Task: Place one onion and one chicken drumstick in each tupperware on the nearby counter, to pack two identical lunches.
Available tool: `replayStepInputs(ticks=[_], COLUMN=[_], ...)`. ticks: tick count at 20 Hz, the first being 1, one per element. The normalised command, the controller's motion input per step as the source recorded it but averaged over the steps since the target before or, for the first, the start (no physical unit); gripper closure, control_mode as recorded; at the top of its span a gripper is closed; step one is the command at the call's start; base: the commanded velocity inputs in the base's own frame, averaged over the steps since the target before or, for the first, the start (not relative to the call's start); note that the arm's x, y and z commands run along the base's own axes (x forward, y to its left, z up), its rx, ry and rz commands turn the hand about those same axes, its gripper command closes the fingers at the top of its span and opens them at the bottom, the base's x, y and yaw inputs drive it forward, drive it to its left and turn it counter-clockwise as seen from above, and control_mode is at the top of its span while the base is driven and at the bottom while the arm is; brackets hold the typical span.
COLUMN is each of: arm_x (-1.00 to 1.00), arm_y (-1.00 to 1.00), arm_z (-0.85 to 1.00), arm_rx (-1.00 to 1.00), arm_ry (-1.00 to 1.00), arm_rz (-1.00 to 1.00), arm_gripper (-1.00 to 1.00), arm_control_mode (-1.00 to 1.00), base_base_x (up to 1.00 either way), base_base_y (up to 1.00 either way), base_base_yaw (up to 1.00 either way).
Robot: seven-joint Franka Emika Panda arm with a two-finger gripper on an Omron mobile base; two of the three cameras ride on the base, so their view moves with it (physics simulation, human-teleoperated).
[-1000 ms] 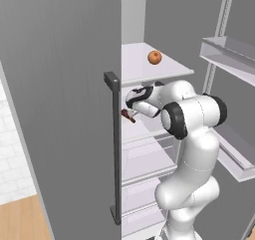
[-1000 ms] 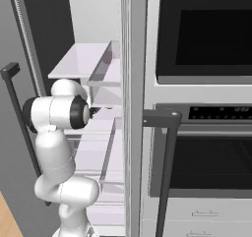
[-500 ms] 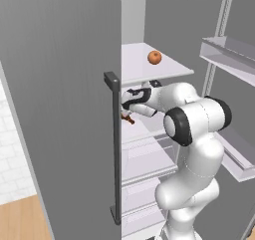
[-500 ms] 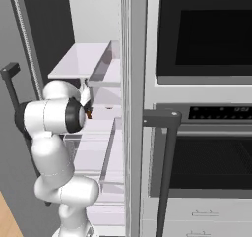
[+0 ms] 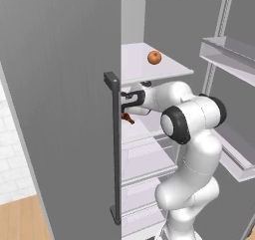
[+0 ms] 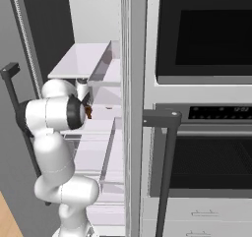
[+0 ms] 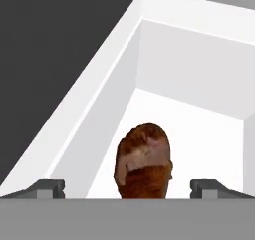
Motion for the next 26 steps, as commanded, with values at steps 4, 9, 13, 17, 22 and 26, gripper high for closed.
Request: replayStepInputs(ticks=[4, 9, 13, 17, 22, 26], arm_x=[0.14, 0.32, 0.02, 0.0, 0.0, 0.0], arm_y=[-0.02, 0.0, -0.24, -0.04, 0.0, 0.04], arm_z=[-0.09, -0.45, -0.5, -0.41, -0.09, 0.0], arm_rx=[0.0, 0.0, 0.0, 0.0, 0.0, 0.0], arm_ry=[0.07, 0.0, 0.0, 0.0, 0.0, 0.01], arm_rz=[-0.08, -0.03, 0.0, 0.0, 0.0, 0.0], arm_gripper=[-1.0, -1.0, -1.0, -1.0, -1.0, 1.0], arm_control_mode=[-1.0, -1.0, -1.0, -1.0, -1.0, -1.0], base_base_x=[0.0, 0.0, 0.0, 0.0, 0.0, 0.0], base_base_y=[0.0, 0.0, 0.0, 0.0, 0.0, 0.0], base_base_yaw=[0.0, 0.0, 0.0, 0.0, 0.0, 0.0])
